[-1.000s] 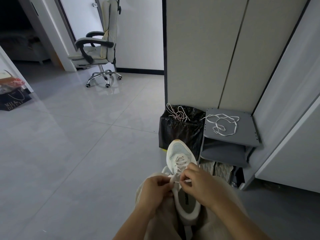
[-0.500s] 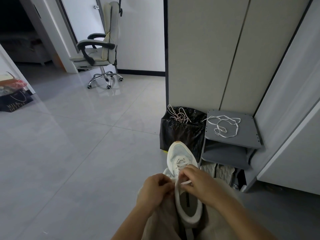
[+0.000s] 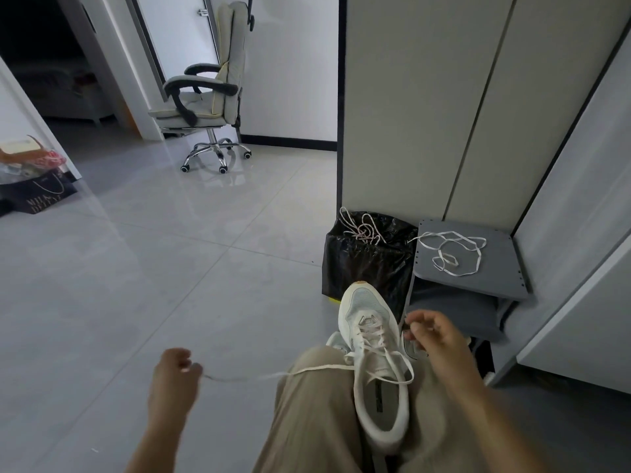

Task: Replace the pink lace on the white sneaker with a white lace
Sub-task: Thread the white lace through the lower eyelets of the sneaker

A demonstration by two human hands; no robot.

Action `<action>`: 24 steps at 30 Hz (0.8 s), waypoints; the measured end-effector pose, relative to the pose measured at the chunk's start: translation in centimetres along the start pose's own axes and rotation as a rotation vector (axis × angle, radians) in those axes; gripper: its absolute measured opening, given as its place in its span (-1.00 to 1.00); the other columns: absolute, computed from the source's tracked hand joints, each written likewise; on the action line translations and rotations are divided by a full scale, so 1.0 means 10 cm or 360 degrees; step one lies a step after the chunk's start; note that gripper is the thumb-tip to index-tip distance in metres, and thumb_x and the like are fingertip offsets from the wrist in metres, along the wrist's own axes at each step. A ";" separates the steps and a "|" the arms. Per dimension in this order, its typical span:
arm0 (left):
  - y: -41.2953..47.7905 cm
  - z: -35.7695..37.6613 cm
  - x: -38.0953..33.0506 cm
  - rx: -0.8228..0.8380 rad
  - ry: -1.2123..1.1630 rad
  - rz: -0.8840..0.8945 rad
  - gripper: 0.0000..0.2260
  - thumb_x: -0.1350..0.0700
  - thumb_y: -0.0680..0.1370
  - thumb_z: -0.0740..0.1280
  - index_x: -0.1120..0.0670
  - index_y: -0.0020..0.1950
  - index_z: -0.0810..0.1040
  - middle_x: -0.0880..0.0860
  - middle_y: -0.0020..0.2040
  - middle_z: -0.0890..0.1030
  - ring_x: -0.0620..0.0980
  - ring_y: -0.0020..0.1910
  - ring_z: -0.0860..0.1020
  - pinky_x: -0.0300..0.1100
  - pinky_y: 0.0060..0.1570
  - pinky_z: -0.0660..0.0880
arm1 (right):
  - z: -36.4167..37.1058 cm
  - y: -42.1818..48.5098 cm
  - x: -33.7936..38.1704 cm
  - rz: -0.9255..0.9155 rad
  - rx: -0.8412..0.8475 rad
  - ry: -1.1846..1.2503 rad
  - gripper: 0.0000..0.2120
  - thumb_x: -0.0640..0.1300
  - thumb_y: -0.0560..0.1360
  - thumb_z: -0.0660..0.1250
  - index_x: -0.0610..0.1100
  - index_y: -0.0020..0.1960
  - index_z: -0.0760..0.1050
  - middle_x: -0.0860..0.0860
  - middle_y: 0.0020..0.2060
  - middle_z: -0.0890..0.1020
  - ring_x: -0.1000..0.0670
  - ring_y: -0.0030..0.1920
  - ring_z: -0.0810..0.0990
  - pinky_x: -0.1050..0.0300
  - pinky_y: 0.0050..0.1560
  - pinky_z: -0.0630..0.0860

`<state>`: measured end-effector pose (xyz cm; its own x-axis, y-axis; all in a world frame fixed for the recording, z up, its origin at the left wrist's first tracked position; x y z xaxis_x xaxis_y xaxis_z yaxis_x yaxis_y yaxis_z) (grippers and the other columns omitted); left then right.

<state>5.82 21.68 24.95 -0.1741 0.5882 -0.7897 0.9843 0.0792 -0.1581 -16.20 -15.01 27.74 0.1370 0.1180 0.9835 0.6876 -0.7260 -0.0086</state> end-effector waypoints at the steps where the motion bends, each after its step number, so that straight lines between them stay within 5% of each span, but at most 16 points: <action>1: -0.14 0.12 -0.19 -0.0009 0.0148 0.0237 -0.77 0.37 0.45 0.33 0.26 0.10 0.50 0.25 0.01 0.54 0.21 -0.14 0.54 -0.02 -0.10 0.43 | 0.00 -0.04 -0.03 0.0015 -0.0014 -0.0052 -0.84 -0.32 0.52 0.25 -0.08 -0.07 0.49 0.00 -0.18 0.60 0.16 -0.25 0.58 0.35 -0.17 0.45; 5: -1.13 0.93 -1.02 0.0666 0.0113 0.1036 -0.80 0.10 0.45 0.24 -0.11 0.04 0.49 -0.21 -0.02 0.52 -0.23 -0.13 0.50 -0.28 -0.08 0.41 | 0.01 -0.15 -0.03 -0.0022 0.0260 -0.0607 -0.76 -0.33 0.46 0.31 0.01 -0.06 0.43 0.04 -0.13 0.53 0.15 -0.22 0.50 0.44 -0.21 0.41; 8: -1.50 1.36 -1.14 0.0869 0.0576 0.1266 -0.69 -0.11 0.40 0.06 -0.13 0.04 0.48 -0.19 -0.04 0.54 -0.16 -0.07 0.51 -0.19 0.01 0.47 | 0.11 -0.29 -0.02 -0.0070 0.0765 -0.0815 -0.64 -0.24 0.42 0.40 0.11 0.07 0.40 0.05 -0.12 0.51 0.21 -0.25 0.47 0.33 -0.19 0.44; 11: -1.44 1.45 -1.13 0.0812 0.0641 0.1253 -0.78 -0.12 0.46 0.11 -0.08 -0.05 0.46 -0.13 -0.13 0.53 -0.11 -0.13 0.51 -0.10 -0.06 0.50 | 0.15 -0.31 0.07 -0.0229 0.0842 -0.0897 -0.72 -0.19 0.41 0.42 0.16 -0.04 0.49 0.08 -0.12 0.49 0.17 -0.18 0.47 0.33 -0.16 0.41; 16: -1.34 1.47 -1.07 0.1154 0.0320 0.1051 -0.93 -0.04 0.48 0.29 -0.21 -0.15 0.54 -0.15 -0.08 0.61 -0.20 -0.06 0.54 -0.26 0.01 0.47 | 0.18 -0.10 0.27 -0.0183 0.0582 -0.0513 -0.92 -0.18 0.39 0.45 -0.02 -0.18 0.58 0.07 -0.28 0.58 0.25 -0.30 0.49 0.44 -0.20 0.40; 20: -1.09 1.25 -0.97 0.0987 0.0218 0.0868 -0.77 0.13 0.48 0.38 -0.11 -0.34 0.49 -0.12 -0.43 0.50 -0.24 -0.41 0.43 -0.41 -0.31 0.35 | 0.40 -0.01 0.30 -0.0134 0.0607 -0.0474 -0.80 -0.17 0.42 0.42 0.08 -0.05 0.51 0.07 -0.28 0.50 0.23 -0.33 0.43 0.40 -0.19 0.41; 24: -0.85 0.96 -0.66 0.1000 0.0317 0.0713 -0.78 0.15 0.46 0.41 -0.07 -0.37 0.53 -0.15 -0.52 0.45 -0.21 -0.48 0.37 -0.37 -0.39 0.29 | 0.28 -0.04 0.24 -0.0101 0.0410 -0.0524 -0.89 -0.14 0.47 0.37 0.04 -0.10 0.47 0.05 -0.21 0.53 0.10 -0.20 0.49 0.40 -0.19 0.42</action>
<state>-1.74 9.42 25.85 0.3012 0.5944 -0.7456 0.7478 -0.6325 -0.2021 -14.11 -12.55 29.60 0.2807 0.3977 0.8736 0.8521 -0.5221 -0.0361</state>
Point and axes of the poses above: each hand's wrist, its own y-axis towards the middle knuckle, its own z-axis out of the palm, x = y × z, the point moved 8 cm from there along y, towards the middle knuckle
